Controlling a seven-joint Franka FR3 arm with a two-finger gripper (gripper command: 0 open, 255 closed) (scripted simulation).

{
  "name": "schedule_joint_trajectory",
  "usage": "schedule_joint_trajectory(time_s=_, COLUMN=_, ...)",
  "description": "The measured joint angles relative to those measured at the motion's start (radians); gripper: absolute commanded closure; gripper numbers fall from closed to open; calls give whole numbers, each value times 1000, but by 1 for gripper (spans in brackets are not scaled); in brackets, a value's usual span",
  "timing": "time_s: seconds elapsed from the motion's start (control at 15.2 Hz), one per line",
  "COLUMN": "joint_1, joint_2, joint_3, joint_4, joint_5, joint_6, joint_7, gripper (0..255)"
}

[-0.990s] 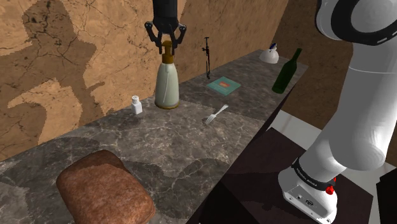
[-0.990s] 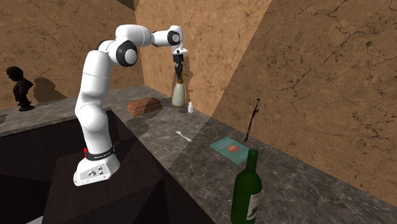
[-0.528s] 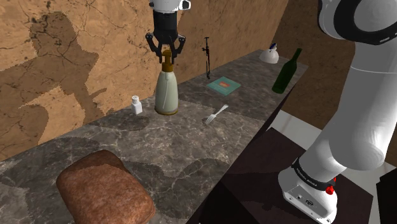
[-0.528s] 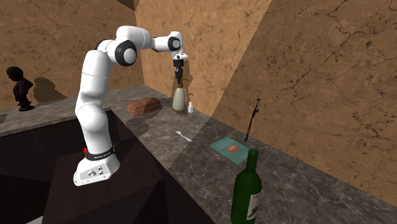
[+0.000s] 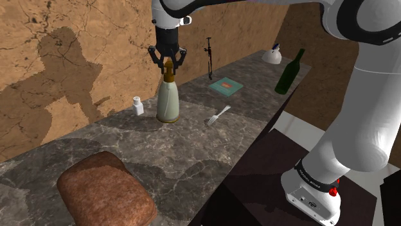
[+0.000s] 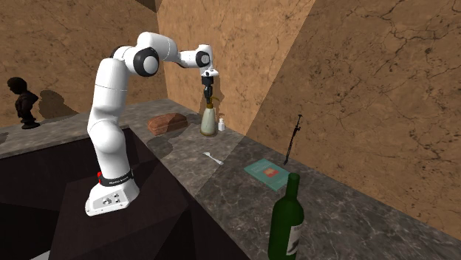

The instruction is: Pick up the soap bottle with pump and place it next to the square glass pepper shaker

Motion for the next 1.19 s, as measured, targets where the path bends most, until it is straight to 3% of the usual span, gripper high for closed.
schedule_joint_trajectory(time_s=0.46, joint_1=-2, joint_2=13, joint_3=-3, joint_4=-80, joint_5=-7, joint_6=91, joint_7=9, gripper=255)
schedule_joint_trajectory(time_s=0.86, joint_1=-2, joint_2=16, joint_3=-3, joint_4=-88, joint_5=-8, joint_6=103, joint_7=11, gripper=255)
schedule_joint_trajectory(time_s=0.92, joint_1=-2, joint_2=16, joint_3=-3, joint_4=-88, joint_5=-8, joint_6=103, joint_7=11, gripper=0)
schedule_joint_trajectory(time_s=1.19, joint_1=-2, joint_2=16, joint_3=-3, joint_4=-87, joint_5=-8, joint_6=103, joint_7=11, gripper=0)
